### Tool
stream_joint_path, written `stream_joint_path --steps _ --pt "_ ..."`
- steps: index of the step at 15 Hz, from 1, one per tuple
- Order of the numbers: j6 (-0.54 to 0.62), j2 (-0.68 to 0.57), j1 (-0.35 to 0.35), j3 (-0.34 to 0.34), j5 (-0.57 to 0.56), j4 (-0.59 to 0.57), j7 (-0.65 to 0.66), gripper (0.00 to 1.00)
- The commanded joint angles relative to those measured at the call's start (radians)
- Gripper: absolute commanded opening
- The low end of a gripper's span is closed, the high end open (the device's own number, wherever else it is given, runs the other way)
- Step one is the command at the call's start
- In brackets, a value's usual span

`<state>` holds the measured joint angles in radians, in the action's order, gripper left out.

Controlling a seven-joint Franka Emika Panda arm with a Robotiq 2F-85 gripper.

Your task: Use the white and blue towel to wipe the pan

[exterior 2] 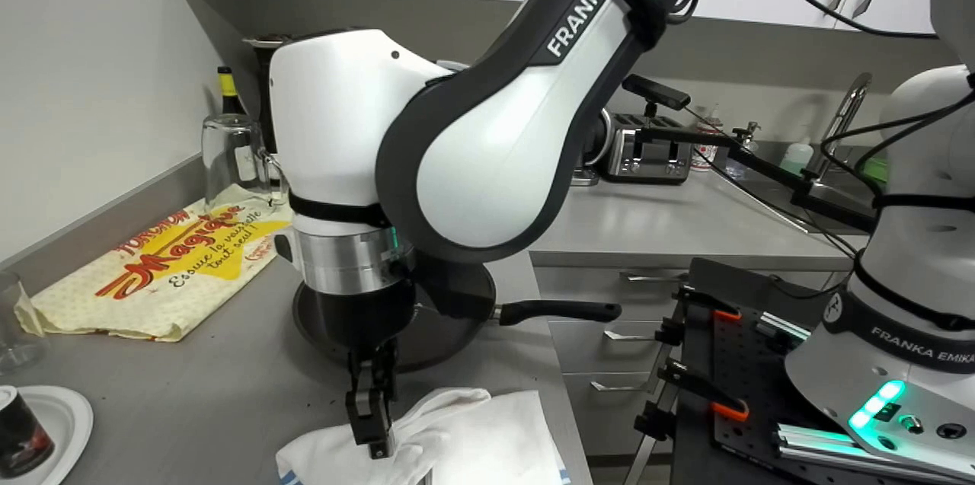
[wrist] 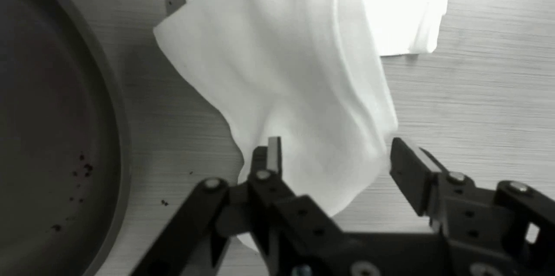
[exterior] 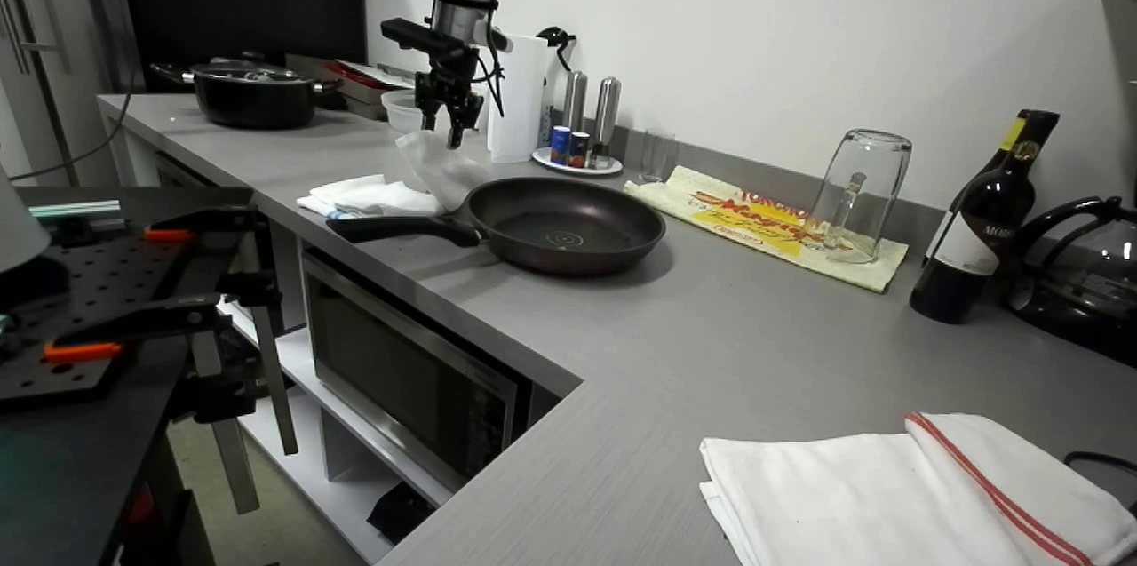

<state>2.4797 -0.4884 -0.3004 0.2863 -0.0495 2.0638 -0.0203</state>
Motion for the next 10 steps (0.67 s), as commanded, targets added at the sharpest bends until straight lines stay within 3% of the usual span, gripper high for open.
stream_joint_path --steps 1,4,10 --pt "-0.009 0.053 0.046 0.038 0.08 0.02 -0.081 0.97" --pt "-0.044 0.111 0.079 0.052 0.118 0.049 -0.139 1.0" --pt "-0.18 0.349 0.138 0.019 0.082 0.245 -0.303 1.0"
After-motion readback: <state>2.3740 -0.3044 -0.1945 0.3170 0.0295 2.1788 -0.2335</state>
